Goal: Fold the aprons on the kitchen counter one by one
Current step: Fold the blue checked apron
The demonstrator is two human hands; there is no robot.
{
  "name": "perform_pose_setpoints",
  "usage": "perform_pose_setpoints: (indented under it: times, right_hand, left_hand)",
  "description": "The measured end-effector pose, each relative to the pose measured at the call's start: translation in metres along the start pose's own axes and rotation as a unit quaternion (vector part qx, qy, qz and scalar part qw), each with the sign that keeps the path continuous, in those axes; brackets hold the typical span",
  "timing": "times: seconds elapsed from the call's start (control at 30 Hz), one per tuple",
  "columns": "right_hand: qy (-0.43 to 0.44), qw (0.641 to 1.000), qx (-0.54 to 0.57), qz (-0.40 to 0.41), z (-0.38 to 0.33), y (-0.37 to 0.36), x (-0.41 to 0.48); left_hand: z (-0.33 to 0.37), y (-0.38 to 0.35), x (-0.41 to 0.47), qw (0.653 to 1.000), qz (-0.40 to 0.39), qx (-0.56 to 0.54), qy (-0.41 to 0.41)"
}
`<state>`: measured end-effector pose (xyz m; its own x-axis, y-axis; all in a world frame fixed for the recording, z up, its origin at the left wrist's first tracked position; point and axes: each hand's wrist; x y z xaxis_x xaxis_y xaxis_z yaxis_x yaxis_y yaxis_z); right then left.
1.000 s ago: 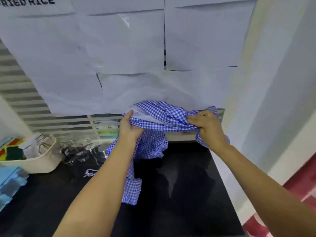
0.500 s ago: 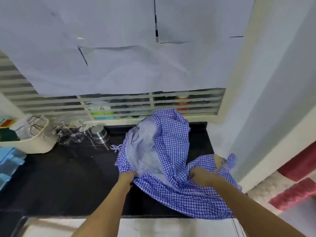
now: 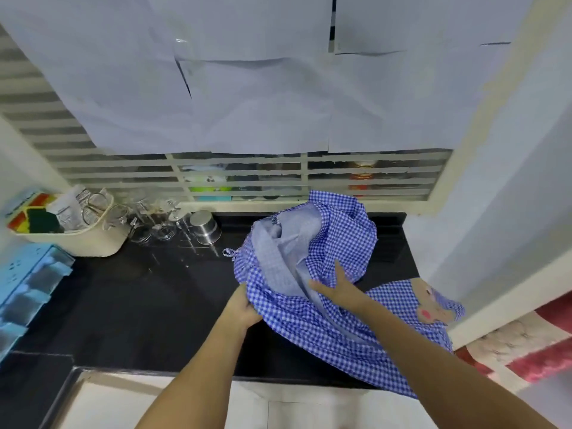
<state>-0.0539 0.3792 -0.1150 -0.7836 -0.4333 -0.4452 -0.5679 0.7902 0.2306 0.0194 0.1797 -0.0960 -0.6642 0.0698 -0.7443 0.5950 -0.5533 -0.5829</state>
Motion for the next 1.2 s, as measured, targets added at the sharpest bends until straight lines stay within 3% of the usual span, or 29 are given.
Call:
perform_pose_setpoints:
  times: [0.07,0.13,0.23,0.27,0.33,0.4,0.43,0.47,0.5,0.53,0.57,0.6,0.67,0.7,0.73,0.77,0.8,0.83,0.87,0.93,1.0,1.03,1.13,1.2]
  right_hand:
    - [0.042,0.996,-0.012,-0.079,-0.009,-0.017,-0.002]
    - [0.086,0.989,-0.041,-0.112,-0.02,-0.027,-0.004]
    - [0.109,0.977,-0.176,-0.053,-0.024,-0.036,0.002]
    - [0.113,0.968,-0.225,-0.02,-0.021,-0.035,0.007]
    - [0.084,0.961,-0.261,0.029,-0.018,-0.028,0.01]
    - [0.04,0.955,-0.284,0.073,-0.012,-0.015,0.014]
    - [0.025,0.947,-0.307,0.087,-0.01,-0.007,0.015]
    - [0.008,0.939,-0.333,0.089,-0.007,0.0,0.018]
    - [-0.017,0.928,-0.364,0.073,-0.003,0.004,0.022]
    - [-0.036,0.921,-0.385,0.058,-0.003,0.005,0.022]
    - [-0.046,0.917,-0.392,0.051,-0.003,0.004,0.022]
    - [-0.042,0.922,-0.381,0.056,-0.003,0.001,0.02]
    - [0.022,0.951,-0.279,0.134,0.002,-0.008,0.021]
    - [0.065,0.958,-0.212,0.179,0.006,-0.011,0.02]
    - [0.086,0.962,-0.157,0.204,0.005,-0.018,0.017]
    - [0.098,0.962,-0.153,0.202,0.005,-0.027,0.015]
    - [0.134,0.954,-0.194,0.186,0.006,-0.036,0.011]
    - [0.197,0.928,-0.265,0.174,0.012,-0.045,0.009]
    - [0.274,0.883,-0.34,0.175,0.013,-0.056,0.006]
    - [0.373,0.804,-0.431,0.169,0.019,-0.07,0.006]
    - [0.348,0.791,-0.469,0.181,0.029,-0.077,0.009]
    - [0.302,0.808,-0.472,0.181,0.032,-0.077,0.011]
    - [0.14,0.864,-0.472,0.108,0.05,-0.062,0.01]
    - [0.054,0.886,-0.453,0.079,0.054,-0.048,0.005]
  left_hand:
    - [0.005,-0.02,0.001,0.994,0.002,0.107,-0.03]
    - [0.018,-0.031,0.006,0.962,0.064,0.224,-0.144]
    - [0.035,-0.045,-0.003,0.884,0.107,0.339,-0.305]
    - [0.04,-0.046,-0.01,0.846,0.131,0.361,-0.37]
    - [0.05,-0.039,-0.028,0.72,0.225,0.4,-0.521]
    - [0.058,-0.015,-0.041,0.608,0.308,0.413,-0.604]
    - [0.062,0.004,-0.042,0.59,0.328,0.429,-0.6]
    - [0.066,0.023,-0.04,0.599,0.343,0.464,-0.555]
    - [0.071,0.044,-0.037,0.621,0.362,0.53,-0.449]
    - [0.075,0.063,-0.034,0.643,0.366,0.609,-0.287]
    - [0.075,0.075,-0.036,0.642,0.353,0.672,-0.104]
    - [0.075,0.083,-0.041,0.632,0.331,0.699,0.051]
    - [0.076,0.091,-0.045,0.583,0.287,0.737,0.187]
    - [0.076,0.088,-0.044,0.543,0.276,0.773,0.179]
    - [0.077,0.082,-0.043,0.494,0.291,0.811,0.116]
    - [0.08,0.079,-0.036,0.488,0.314,0.814,0.026]
    - [0.08,0.074,-0.03,0.518,0.34,0.782,-0.067]
    - [0.081,0.071,-0.022,0.55,0.357,0.741,-0.144]
    - [0.082,0.066,-0.016,0.56,0.365,0.716,-0.201]
    - [0.077,0.063,0.002,0.531,0.359,0.707,-0.299]
    - [0.071,0.063,0.013,0.48,0.33,0.71,-0.396]
    - [0.069,0.065,0.02,0.463,0.301,0.735,-0.393]
    - [0.065,0.084,0.037,0.411,0.226,0.848,-0.248]
    - [0.063,0.106,0.04,0.453,0.197,0.855,-0.16]
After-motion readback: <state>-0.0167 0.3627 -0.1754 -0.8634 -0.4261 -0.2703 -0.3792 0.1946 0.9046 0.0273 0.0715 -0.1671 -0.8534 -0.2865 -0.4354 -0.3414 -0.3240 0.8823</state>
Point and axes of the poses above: each hand's wrist, its own x-axis towards the middle knuckle, its own y-axis out of the back of the hand, z = x × y, and after that the axes turned 7 degrees about y, right-handed
